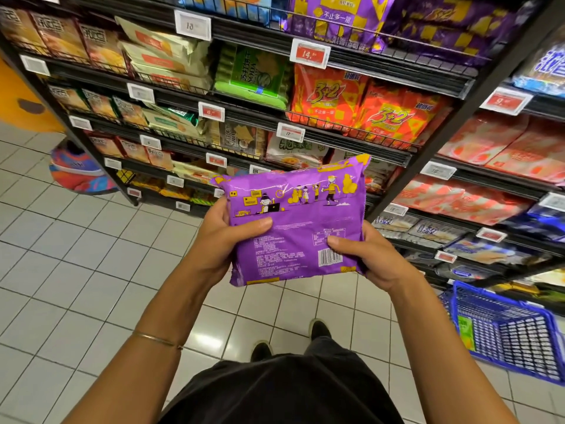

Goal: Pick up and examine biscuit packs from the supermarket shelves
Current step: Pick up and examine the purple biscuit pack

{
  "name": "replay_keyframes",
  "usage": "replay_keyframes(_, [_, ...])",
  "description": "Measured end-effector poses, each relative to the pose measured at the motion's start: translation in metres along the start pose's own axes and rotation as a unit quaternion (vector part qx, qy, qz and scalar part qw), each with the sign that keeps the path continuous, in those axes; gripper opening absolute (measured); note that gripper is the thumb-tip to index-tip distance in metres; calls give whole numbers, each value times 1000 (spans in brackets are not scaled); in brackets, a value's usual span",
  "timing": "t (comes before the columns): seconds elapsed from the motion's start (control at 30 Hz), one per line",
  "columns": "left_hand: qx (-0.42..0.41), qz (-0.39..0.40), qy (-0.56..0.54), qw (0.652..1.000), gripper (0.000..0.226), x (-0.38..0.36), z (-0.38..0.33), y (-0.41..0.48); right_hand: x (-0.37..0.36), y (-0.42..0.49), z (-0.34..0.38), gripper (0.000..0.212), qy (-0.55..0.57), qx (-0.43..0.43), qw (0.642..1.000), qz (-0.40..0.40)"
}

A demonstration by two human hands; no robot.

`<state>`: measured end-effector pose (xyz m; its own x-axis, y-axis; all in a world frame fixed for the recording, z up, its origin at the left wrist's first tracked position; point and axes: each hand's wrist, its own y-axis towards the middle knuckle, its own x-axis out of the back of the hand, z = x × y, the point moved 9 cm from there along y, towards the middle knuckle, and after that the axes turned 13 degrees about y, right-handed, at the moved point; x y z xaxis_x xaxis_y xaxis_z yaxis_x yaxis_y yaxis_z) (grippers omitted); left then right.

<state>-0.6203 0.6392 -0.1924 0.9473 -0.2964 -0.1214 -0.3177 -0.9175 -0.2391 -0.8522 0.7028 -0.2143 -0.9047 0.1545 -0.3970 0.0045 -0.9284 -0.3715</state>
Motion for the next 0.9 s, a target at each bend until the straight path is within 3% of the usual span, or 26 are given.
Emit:
replay_keyframes(0.17, [-13,5,19,1000,73,1,2,8,5,-1,10,58,-12,37,999,4])
replay_keyframes(0.3, [28,-116,59,991,89,2,10,16,8,0,16,42,29,76,996,-26])
replay_keyframes(0.37, [32,-183,157,970,97,0,9,10,11,-1,23,45,29,108,992,-63])
replay_keyframes(0.47, [-40,-132,233,963,101,-39,-1,3,9,-5,40,54,-23,173,977,-119])
replay_keyframes(0.6, [-30,-14,118,992,112,-97,-8,10,-14,-12,65,52,-182,249,941,-142])
replay_keyframes(0.73, [-20,8,-6,1000,86,-114,-21,31,-31,-17,83,59,-355,262,893,-89])
replay_keyframes(0.8, [-8,17,-61,998,67,-115,-25,46,-30,-19,89,54,-328,265,905,-52])
replay_keyframes(0.9, [45,60,-152,986,59,-123,-24,68,-3,-14,100,27,-178,257,948,-60])
